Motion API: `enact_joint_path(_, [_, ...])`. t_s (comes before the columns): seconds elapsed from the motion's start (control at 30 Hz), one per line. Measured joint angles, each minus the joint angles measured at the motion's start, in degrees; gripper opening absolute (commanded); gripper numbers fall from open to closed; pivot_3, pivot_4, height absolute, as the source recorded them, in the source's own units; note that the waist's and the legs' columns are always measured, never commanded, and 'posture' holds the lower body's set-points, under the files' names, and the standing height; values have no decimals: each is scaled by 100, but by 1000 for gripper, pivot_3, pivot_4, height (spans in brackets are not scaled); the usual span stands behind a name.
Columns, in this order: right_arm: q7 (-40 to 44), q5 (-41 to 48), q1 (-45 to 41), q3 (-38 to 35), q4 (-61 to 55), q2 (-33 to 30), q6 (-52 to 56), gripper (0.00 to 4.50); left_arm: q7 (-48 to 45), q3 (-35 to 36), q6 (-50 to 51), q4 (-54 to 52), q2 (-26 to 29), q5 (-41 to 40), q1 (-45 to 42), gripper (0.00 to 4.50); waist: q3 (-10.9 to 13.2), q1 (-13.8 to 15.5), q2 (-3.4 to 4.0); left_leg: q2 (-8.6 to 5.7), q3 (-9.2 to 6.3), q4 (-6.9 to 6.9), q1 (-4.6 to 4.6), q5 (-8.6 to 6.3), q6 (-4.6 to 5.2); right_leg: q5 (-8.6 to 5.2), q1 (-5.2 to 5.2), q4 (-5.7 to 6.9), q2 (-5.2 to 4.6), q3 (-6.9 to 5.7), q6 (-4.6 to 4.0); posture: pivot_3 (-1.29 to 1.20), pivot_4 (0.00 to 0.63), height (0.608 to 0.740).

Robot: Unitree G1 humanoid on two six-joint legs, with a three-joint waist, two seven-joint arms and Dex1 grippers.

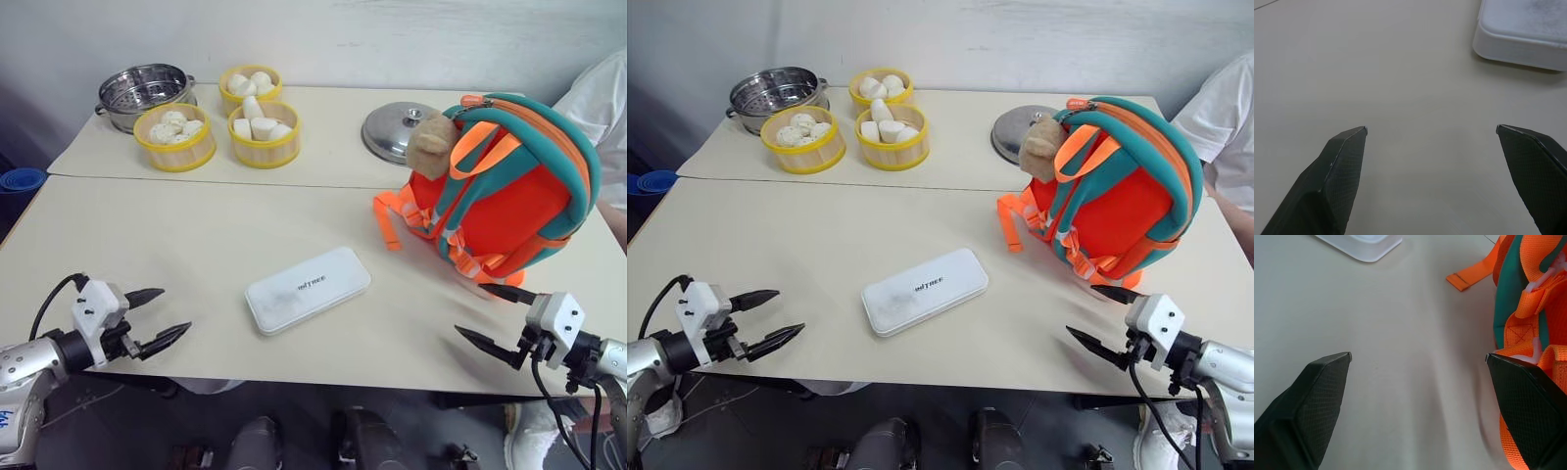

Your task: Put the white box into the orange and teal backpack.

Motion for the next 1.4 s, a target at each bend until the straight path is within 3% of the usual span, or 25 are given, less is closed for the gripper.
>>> enact_joint_path(0.3, [-104, -4, -211, 106, 26, 94, 92, 4500, 61, -7, -5, 33, -28, 1, -160, 4452, 0, -1, 0, 0, -1, 2, 1, 4, -3, 0, 0, 6, 1, 0, 0, 0, 150, 740])
enact_joint_path(0.33, [-104, 3, -249, 171, 25, 100, 135, 4121, 61, -7, 13, 32, -37, -35, -173, 4500, 0, -2, 0, 0, -1, 1, 1, 4, -4, 0, 0, 6, 1, 0, 0, 0, 150, 740])
enact_joint_path(0.43, [-109, 48, -365, 290, 1, 146, 279, 3308, 33, -7, 115, 22, -70, -159, -188, 3935, 0, -5, 0, 0, 0, 1, 1, 4, -5, 0, -1, 7, 1, 0, 0, 0, 150, 740])
enact_joint_path(0.73, [-345, -127, -1187, 1148, -600, 215, 991, 105, -22, -311, 314, -372, -54, -167, -88, 1072, 0, -13, 0, 0, -2, 4, 3, 7, -7, 0, -2, 14, 0, 1, -1, 0, 150, 740])
enact_joint_path(0.83, [-680, -590, -1808, 1551, -428, 456, 1022, 0, 234, -646, 487, -680, -193, -38, -109, 102, 0, -21, 0, 0, -1, 6, 2, 9, -9, 0, -3, 16, 0, 1, 0, 0, 150, 740])
enact_joint_path(0.87, [-829, -757, -2032, 1662, -313, 581, 1020, 0, 345, -801, 565, -757, -290, -4, -179, 16, 0, -16, 0, -2, -1, 8, 1, 10, -10, 0, -3, 20, 0, 2, 0, 0, 150, 740])
enact_joint_path(1.13, [-1168, -1286, -3227, 2428, 725, 1318, 1278, 0, 802, -1675, 1452, -1115, -446, 69, -550, 16, 0, -18, -1, -2, -1, 11, -3, 14, -14, 1, -9, 27, 2, 1, 0, 0, 150, 740])
enact_joint_path(1.4, [-674, -1287, -3329, 2652, 928, 1302, 1471, 0, 908, -1913, 1587, -937, -526, 213, -1031, 16, 0, -16, -1, -2, -3, 14, -2, 14, -12, 1, -7, 31, 2, -1, 0, 0, 150, 740])
